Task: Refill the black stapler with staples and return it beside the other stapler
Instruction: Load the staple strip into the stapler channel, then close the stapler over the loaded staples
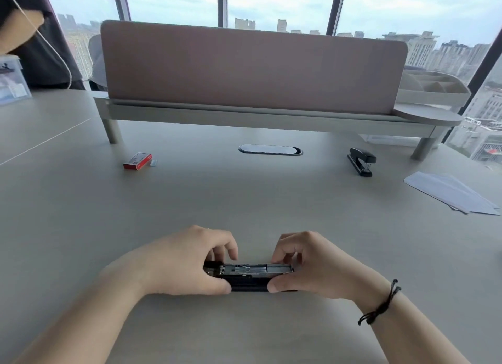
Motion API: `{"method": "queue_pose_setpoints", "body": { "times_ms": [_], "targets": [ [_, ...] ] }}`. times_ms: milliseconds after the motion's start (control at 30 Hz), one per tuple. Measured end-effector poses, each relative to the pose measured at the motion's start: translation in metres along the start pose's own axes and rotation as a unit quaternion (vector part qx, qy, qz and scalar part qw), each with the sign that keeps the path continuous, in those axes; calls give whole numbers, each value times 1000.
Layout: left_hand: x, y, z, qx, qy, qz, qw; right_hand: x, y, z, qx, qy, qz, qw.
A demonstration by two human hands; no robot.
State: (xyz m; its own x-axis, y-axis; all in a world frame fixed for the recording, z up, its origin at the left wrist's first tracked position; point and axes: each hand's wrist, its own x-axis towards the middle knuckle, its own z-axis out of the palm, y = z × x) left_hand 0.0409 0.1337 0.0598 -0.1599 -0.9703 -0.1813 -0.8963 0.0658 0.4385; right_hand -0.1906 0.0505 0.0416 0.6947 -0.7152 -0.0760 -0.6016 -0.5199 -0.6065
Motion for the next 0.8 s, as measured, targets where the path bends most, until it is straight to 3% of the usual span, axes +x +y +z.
{"method": "queue_pose_setpoints", "body": {
  "times_ms": [133, 367, 567, 633, 800],
  "targets": [
    [-13, -12, -17, 4, -56, -54, 997, 1, 3, 1, 12, 3, -3, 1000],
    [-24, -2, -27, 57, -57, -86, 993, 2, 2, 3, 33, 1, -10, 999],
    [-20, 40, -44, 299, 48, -44, 952, 2, 3, 4, 36, 7, -8, 999],
    [-18, 50, -47, 267, 73, -12, 961, 2, 3, 4, 38, 7, -7, 999],
    [-8, 53, -36, 40, 90, 51, 994, 2, 3, 3, 40, 9, -11, 999]
  ]
}}
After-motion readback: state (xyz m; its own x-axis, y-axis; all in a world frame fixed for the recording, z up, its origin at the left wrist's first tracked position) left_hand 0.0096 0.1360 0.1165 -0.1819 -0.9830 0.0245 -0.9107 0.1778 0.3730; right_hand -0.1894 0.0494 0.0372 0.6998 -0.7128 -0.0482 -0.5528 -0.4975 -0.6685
